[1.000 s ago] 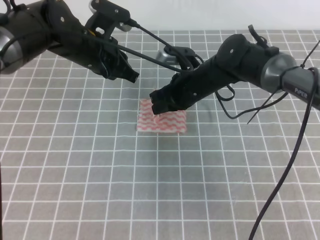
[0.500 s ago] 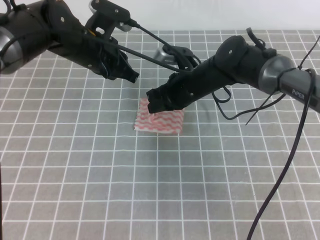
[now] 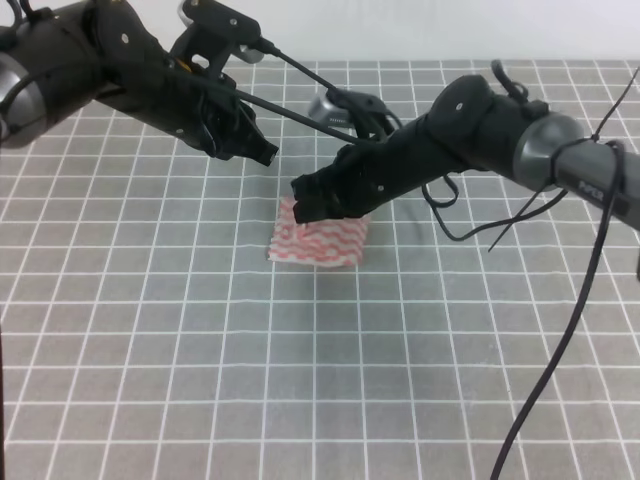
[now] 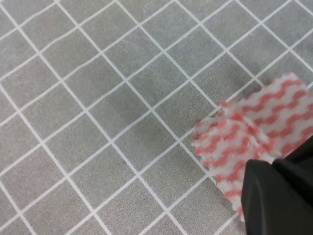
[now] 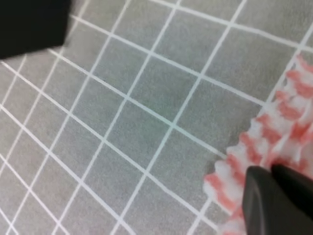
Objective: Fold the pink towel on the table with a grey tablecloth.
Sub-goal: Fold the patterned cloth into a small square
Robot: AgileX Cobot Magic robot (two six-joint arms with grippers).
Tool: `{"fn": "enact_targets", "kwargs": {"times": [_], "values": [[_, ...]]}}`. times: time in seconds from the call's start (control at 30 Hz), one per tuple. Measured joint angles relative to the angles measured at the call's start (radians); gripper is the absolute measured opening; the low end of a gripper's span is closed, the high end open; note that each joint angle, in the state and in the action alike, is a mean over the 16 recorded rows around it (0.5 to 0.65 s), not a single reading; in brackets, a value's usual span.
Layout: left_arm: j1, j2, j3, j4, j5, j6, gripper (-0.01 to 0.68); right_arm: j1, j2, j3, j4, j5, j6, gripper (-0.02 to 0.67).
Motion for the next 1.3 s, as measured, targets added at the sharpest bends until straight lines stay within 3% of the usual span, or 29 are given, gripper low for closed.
{"fn": "enact_targets", "kwargs": {"times": [1.3], "values": [[0.016,-0.001,0.0,0.001,0.007,0.0,0.0,0.004,0.054,-0.025,0.054,-0.009,-0.023,-0.015]]}}
